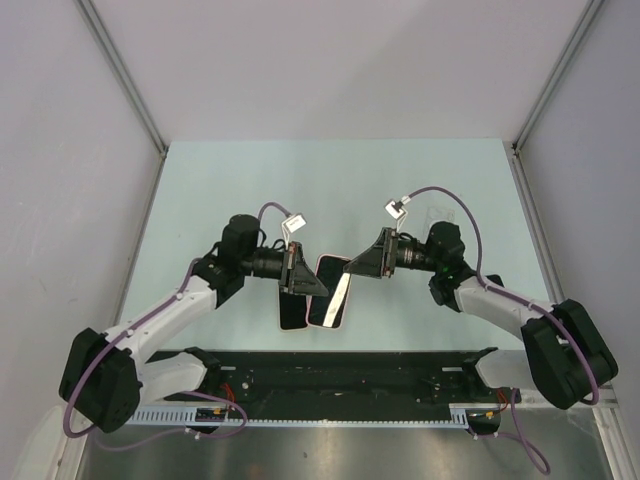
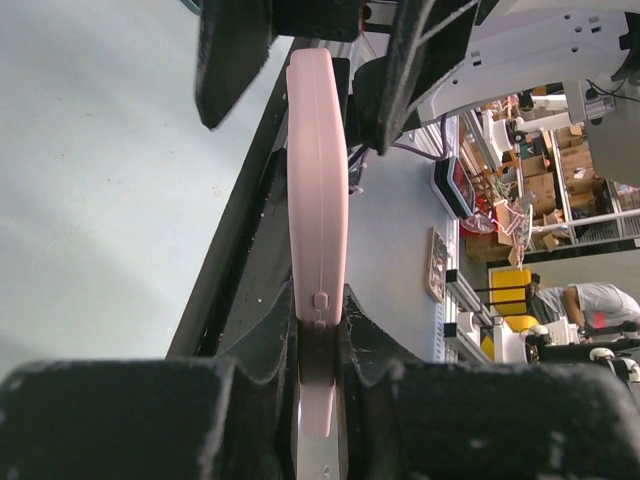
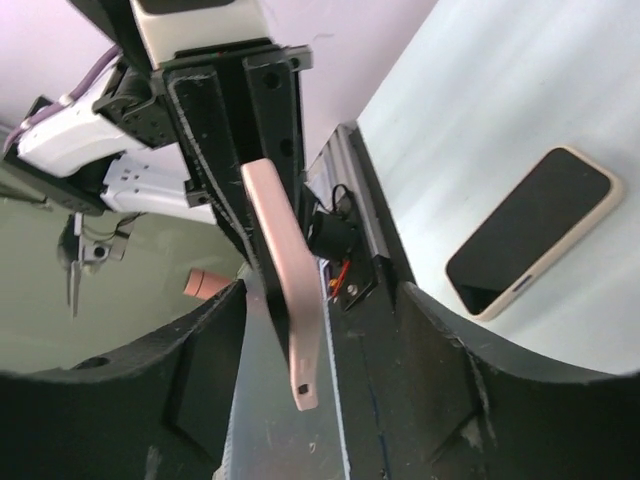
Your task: Put the phone into the phone case
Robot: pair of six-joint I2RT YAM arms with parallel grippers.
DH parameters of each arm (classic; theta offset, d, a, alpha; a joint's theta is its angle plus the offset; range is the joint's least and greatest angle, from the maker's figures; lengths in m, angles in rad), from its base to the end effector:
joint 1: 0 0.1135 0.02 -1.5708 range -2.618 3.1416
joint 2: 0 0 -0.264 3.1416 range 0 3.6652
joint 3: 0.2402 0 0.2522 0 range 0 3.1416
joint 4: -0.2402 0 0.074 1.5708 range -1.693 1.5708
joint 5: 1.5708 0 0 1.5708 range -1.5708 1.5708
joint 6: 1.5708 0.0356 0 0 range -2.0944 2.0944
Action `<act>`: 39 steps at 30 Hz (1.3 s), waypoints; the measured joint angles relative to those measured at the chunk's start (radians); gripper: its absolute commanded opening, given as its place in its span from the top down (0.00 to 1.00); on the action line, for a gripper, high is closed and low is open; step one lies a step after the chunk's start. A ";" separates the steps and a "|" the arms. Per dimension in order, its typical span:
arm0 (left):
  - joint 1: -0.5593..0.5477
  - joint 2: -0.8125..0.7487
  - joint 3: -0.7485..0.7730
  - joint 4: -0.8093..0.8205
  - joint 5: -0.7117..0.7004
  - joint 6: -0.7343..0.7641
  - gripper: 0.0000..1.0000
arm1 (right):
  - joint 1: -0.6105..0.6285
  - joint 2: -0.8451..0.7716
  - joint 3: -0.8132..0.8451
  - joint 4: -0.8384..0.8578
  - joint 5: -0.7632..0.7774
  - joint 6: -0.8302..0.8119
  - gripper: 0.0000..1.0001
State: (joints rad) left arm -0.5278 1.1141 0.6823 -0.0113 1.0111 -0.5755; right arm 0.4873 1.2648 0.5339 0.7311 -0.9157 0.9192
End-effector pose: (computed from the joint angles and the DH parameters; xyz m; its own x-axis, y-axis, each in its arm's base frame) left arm 0.1879 -0.1445 0.2626 -0.8162 0.1414 -0.5602 0.5776 0.1788 -0.7965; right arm 0.2153 0.1460 0.2464 -0.7838 0.1329 -0.6066 -0.5981 0.1012 0.7950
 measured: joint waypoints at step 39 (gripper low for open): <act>0.004 0.019 0.016 -0.053 -0.171 -0.047 1.00 | 0.070 0.027 -0.014 -0.096 0.043 -0.039 0.45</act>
State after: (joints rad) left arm -0.5240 1.1332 0.6983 -0.0647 0.8406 -0.6220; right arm 0.5571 1.2915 0.5194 0.6353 -0.8730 0.8806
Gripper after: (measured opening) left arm 0.158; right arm 0.613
